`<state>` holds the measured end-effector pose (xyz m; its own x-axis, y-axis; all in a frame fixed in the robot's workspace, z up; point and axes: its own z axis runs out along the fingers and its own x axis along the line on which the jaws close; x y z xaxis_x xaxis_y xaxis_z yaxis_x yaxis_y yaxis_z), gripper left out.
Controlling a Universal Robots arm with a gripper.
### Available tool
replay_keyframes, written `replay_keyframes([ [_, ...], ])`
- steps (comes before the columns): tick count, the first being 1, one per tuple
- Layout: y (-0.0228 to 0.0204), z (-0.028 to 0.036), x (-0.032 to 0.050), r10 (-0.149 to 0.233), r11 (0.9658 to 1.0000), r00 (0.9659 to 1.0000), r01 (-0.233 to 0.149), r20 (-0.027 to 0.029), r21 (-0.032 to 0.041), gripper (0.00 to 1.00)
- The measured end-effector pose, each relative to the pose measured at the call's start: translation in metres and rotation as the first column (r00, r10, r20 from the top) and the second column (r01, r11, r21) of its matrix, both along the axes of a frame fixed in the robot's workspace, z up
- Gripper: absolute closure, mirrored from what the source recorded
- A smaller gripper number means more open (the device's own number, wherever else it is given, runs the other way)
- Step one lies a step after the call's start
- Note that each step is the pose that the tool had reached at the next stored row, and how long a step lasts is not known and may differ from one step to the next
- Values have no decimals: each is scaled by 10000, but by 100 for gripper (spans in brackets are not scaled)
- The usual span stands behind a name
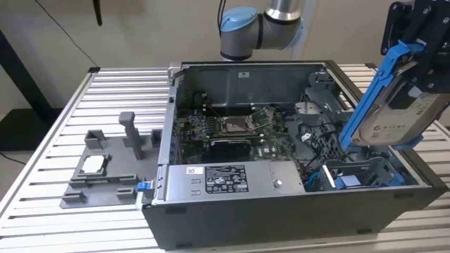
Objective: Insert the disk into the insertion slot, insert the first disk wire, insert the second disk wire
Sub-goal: 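Insert the disk into the insertion slot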
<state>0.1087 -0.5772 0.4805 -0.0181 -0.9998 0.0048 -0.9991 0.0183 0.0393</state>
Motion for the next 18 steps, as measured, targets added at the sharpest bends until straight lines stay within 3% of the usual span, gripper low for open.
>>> replay_keyframes([
  [8,0,-143,0,40,10000,10000,-40,9,90,67],
  [18,2,-299,0,82,9999,10000,-82,12,115,67],
])
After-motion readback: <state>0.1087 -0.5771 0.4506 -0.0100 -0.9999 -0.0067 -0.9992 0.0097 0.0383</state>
